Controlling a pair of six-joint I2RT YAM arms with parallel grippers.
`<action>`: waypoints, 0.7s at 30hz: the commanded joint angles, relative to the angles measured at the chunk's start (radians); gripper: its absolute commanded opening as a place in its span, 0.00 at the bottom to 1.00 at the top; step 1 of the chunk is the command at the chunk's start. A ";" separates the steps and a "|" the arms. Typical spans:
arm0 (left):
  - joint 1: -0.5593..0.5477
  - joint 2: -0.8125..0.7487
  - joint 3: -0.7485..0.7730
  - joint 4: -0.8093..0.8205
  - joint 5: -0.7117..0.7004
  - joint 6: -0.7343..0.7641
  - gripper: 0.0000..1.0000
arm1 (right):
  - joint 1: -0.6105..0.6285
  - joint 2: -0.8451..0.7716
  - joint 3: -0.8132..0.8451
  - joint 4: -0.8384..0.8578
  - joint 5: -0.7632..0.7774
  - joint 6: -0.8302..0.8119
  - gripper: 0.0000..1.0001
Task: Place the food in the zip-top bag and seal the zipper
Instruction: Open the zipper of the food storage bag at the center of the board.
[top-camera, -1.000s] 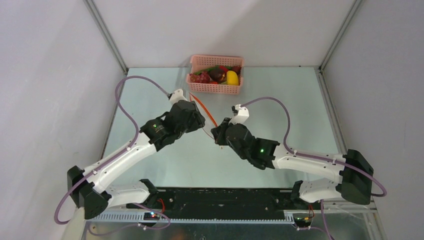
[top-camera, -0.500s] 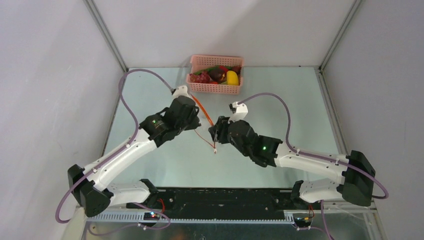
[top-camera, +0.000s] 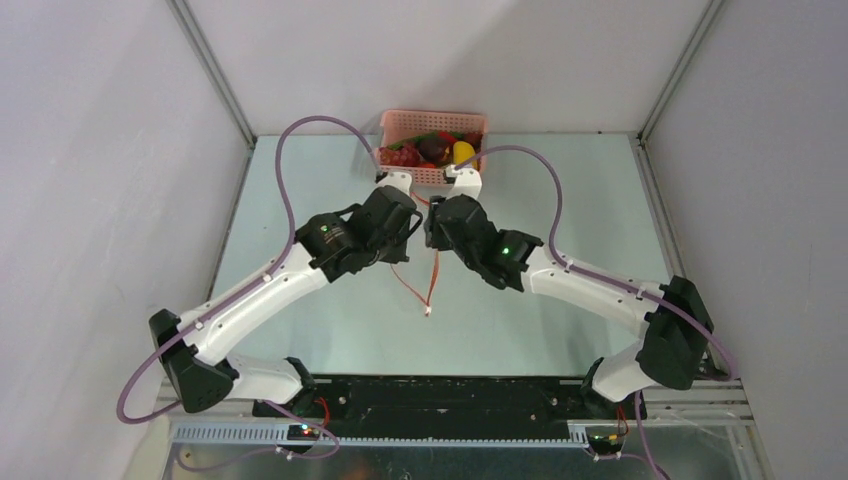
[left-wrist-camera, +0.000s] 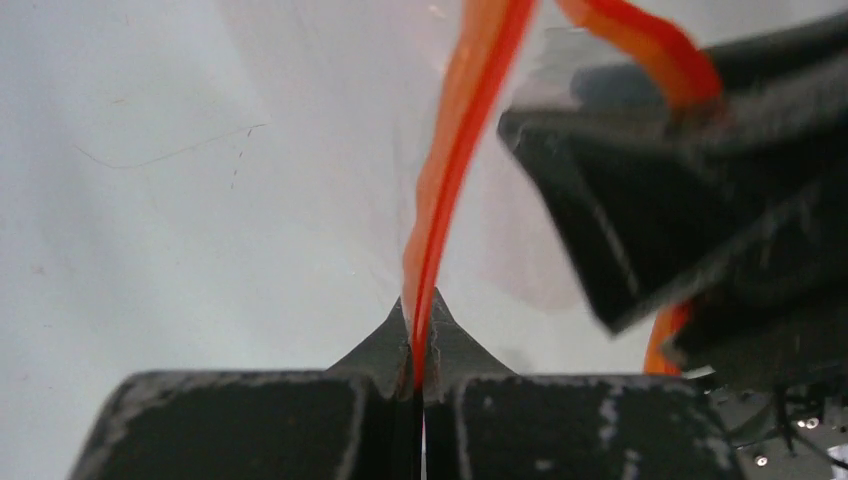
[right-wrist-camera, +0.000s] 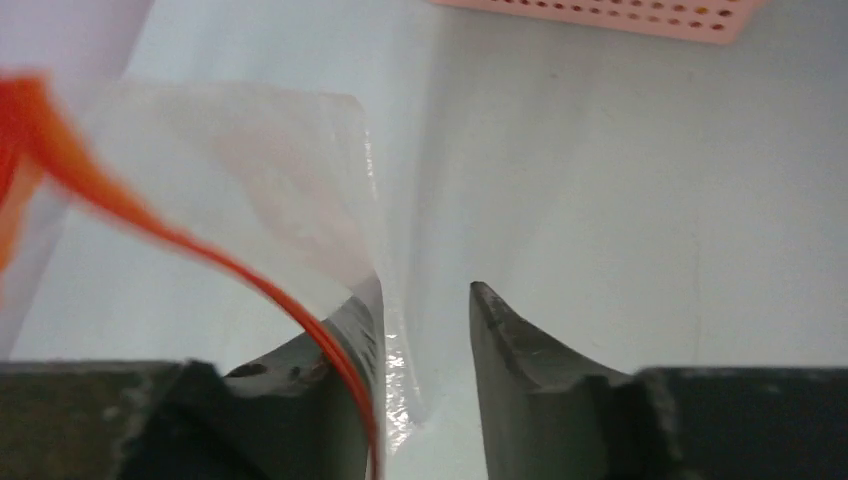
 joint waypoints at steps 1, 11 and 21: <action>-0.013 -0.037 0.017 -0.042 -0.013 0.069 0.00 | -0.055 0.017 0.046 -0.093 -0.017 0.040 0.29; 0.064 -0.017 0.123 -0.305 -0.374 -0.032 0.00 | -0.102 0.104 0.036 -0.257 -0.017 0.099 0.06; 0.263 -0.064 0.172 -0.249 -0.335 0.003 0.00 | -0.146 0.163 0.032 -0.120 -0.178 0.051 0.12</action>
